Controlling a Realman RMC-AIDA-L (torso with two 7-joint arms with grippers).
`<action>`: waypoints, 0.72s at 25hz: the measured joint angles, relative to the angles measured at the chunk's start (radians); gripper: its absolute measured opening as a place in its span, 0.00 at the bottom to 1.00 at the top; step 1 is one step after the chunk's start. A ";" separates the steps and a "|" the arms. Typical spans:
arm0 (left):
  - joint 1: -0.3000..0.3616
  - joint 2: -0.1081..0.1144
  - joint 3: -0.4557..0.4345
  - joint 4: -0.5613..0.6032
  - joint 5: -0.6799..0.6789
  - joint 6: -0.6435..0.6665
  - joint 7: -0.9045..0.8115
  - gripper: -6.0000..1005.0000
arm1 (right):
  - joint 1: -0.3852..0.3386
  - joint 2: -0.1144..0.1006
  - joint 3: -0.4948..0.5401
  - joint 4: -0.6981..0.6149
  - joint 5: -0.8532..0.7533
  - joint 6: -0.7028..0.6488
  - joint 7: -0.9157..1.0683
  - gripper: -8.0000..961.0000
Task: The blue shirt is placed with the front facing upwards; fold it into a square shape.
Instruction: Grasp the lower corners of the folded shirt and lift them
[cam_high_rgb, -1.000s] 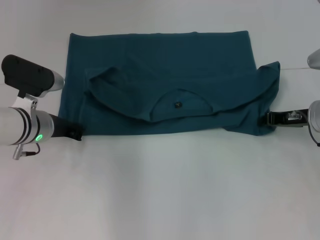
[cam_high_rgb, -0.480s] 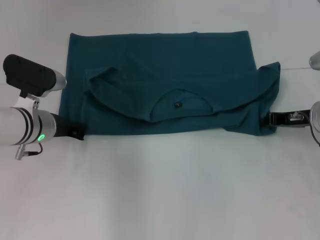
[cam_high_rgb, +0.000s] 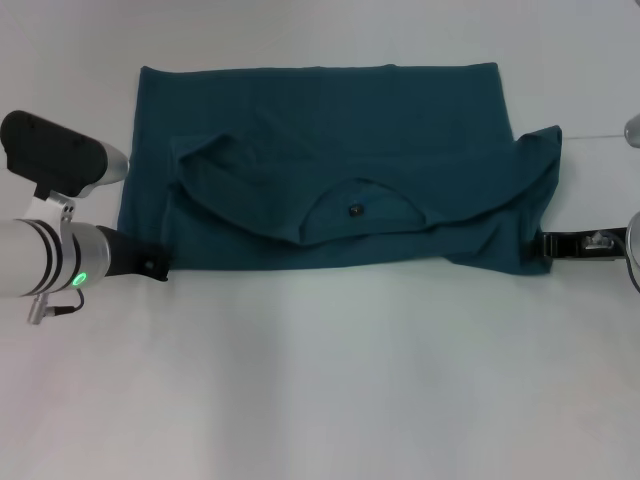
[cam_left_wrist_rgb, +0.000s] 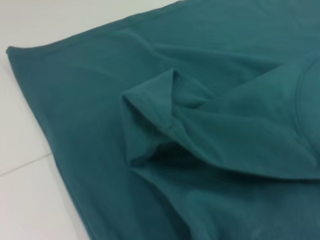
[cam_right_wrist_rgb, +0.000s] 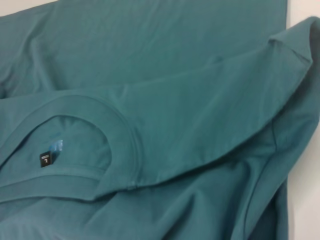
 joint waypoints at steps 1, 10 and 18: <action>0.003 0.000 0.000 0.000 0.000 0.000 0.000 0.05 | -0.007 0.007 0.000 -0.017 0.000 -0.010 -0.001 0.06; 0.033 0.002 -0.001 -0.009 0.000 0.001 -0.002 0.05 | -0.066 0.044 -0.002 -0.109 0.000 -0.057 -0.006 0.06; 0.088 -0.014 -0.002 -0.092 0.000 0.023 -0.002 0.05 | -0.083 0.051 -0.001 -0.116 0.003 -0.062 -0.027 0.06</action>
